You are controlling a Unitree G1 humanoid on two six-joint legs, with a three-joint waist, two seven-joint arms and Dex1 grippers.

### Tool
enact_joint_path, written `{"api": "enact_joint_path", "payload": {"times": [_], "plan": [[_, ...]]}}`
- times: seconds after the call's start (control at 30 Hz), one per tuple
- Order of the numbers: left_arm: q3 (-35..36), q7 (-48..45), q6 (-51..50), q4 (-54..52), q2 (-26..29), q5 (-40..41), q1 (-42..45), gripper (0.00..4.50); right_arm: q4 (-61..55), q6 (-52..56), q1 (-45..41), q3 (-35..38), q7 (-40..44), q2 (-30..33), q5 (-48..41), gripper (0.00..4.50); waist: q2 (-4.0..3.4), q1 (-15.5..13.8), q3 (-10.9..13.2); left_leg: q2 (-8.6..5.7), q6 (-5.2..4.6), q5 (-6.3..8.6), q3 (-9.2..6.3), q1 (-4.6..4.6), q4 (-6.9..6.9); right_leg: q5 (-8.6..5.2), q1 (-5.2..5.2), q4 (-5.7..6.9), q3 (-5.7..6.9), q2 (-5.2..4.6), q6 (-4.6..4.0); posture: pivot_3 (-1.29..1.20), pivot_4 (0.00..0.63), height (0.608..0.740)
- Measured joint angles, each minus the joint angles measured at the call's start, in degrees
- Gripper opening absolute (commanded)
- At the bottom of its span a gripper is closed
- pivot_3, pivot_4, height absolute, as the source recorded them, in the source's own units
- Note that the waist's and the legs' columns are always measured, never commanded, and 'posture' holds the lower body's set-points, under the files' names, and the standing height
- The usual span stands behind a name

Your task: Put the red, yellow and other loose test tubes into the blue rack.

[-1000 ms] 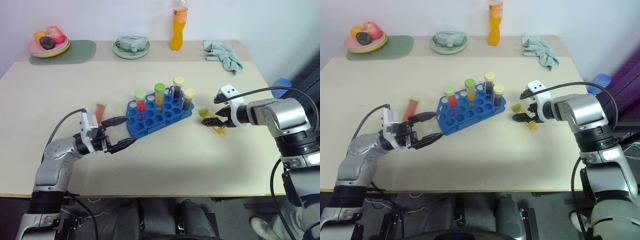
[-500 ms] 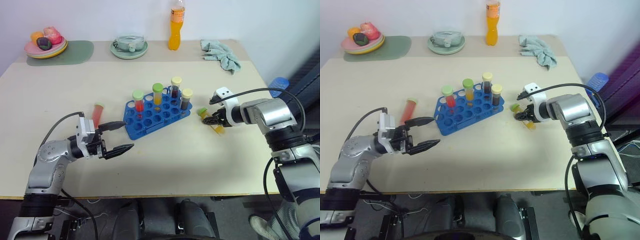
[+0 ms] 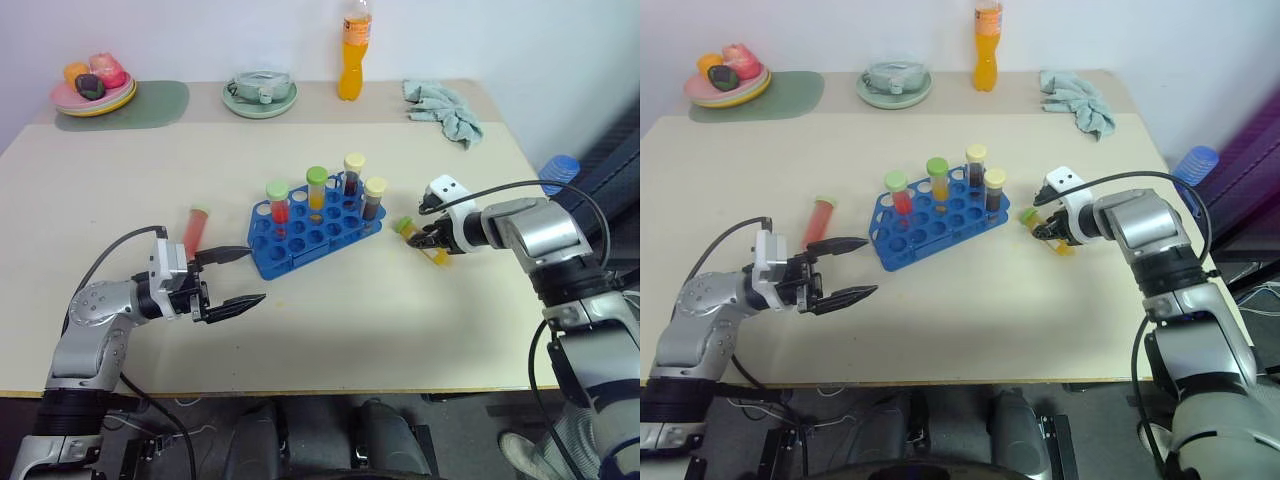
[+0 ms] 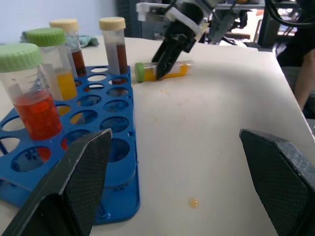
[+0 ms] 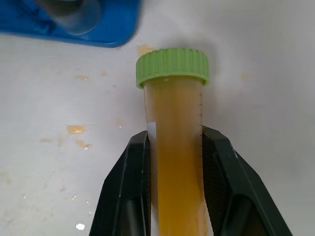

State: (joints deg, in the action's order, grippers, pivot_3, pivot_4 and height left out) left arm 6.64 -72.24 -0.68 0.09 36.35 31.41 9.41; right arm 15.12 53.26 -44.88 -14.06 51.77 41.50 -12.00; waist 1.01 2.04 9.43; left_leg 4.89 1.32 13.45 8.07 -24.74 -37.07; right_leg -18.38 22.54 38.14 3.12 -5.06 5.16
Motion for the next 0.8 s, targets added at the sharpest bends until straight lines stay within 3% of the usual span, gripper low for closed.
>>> {"api": "enact_joint_path", "payload": {"times": [0.2,0.4,0.57,0.7,0.8], "plan": [[1.3,2.7,0.3,2.0,-2.2,0.0,1.1,4.26,-16.0,-7.4,11.7,5.9,7.3,0.8,-7.6,0.77,0.01,-0.1,0.0,0.00,-0.01,0.00,-0.06,-0.01,-0.03,0.01,-0.01,0.02,0.01,0.01,0.01,0.00,0.150,0.740],[1.3,6.6,2.9,4.4,-4.3,-3.4,1.1,4.26,-24.0,-12.7,16.0,15.2,6.2,-13.4,-20.2,0.77,0.02,0.3,0.0,0.02,-0.03,0.02,-0.21,0.00,-0.05,0.01,-0.03,0.06,0.04,0.06,0.00,0.00,0.150,0.740],[1.4,7.6,2.3,3.9,-4.3,-3.4,0.2,4.26,-23.1,-22.6,15.7,16.5,-1.5,-22.2,-18.3,0.77,0.03,0.0,0.0,0.01,0.00,0.00,-0.20,0.00,-0.05,0.01,-0.04,0.05,0.05,0.03,0.01,0.00,0.150,0.740],[1.2,9.1,0.9,1.2,-4.2,-3.4,0.1,4.26,-14.7,-39.5,14.3,15.5,-10.1,-31.9,-10.5,0.77,0.02,0.3,0.0,0.00,0.04,-0.02,-0.13,0.00,-0.05,0.01,-0.03,0.07,0.04,0.04,0.01,0.00,0.150,0.740],[1.2,10.5,-1.2,-1.4,-3.8,-3.3,0.0,4.26,-7.7,-49.8,13.5,15.7,-13.6,-35.3,-7.0,0.77,0.02,0.3,0.0,0.00,0.05,-0.03,-0.10,0.00,-0.05,0.01,-0.04,0.07,0.04,0.03,0.01,0.00,0.150,0.740]]}}
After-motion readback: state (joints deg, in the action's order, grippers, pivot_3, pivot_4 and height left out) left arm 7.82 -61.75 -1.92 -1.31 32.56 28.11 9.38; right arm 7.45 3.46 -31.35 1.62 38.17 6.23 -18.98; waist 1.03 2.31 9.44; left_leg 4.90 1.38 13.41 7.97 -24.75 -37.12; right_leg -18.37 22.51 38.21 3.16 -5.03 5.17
